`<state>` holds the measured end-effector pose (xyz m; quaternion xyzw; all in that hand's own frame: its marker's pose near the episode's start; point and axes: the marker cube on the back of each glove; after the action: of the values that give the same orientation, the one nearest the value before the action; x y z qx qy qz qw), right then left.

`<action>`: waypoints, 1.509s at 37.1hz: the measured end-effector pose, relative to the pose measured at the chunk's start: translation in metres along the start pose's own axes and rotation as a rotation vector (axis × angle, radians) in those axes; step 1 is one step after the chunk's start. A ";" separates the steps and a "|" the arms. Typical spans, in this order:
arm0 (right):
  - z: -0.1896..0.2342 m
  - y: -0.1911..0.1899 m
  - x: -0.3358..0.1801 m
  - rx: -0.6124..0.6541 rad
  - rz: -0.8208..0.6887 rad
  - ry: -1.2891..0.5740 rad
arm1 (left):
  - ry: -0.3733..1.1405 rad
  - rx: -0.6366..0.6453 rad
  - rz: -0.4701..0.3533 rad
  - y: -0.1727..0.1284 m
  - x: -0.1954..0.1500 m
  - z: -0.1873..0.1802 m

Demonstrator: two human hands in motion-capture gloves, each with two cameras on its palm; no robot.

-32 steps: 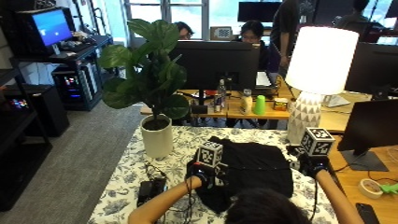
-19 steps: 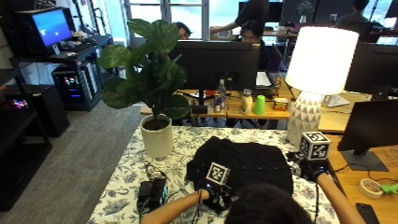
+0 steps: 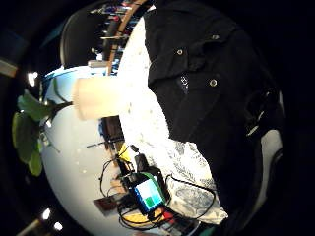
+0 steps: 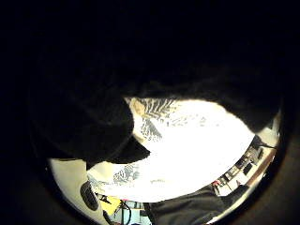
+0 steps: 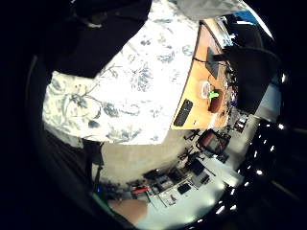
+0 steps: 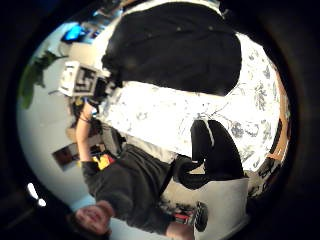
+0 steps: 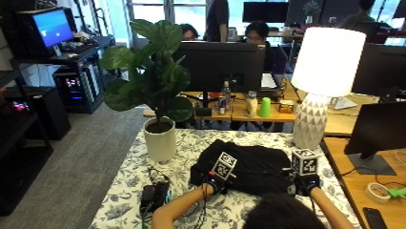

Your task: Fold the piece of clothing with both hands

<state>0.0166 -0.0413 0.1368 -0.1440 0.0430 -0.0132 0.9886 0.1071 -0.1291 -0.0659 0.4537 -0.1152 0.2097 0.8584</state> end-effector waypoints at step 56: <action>-0.060 -0.016 -0.053 0.197 0.079 0.503 | -0.100 0.176 -0.044 0.027 -0.079 -0.075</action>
<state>-0.0413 -0.0713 0.0884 -0.0375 0.2915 -0.0139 0.9557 0.0248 -0.0741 -0.1191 0.5396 -0.1289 0.1771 0.8129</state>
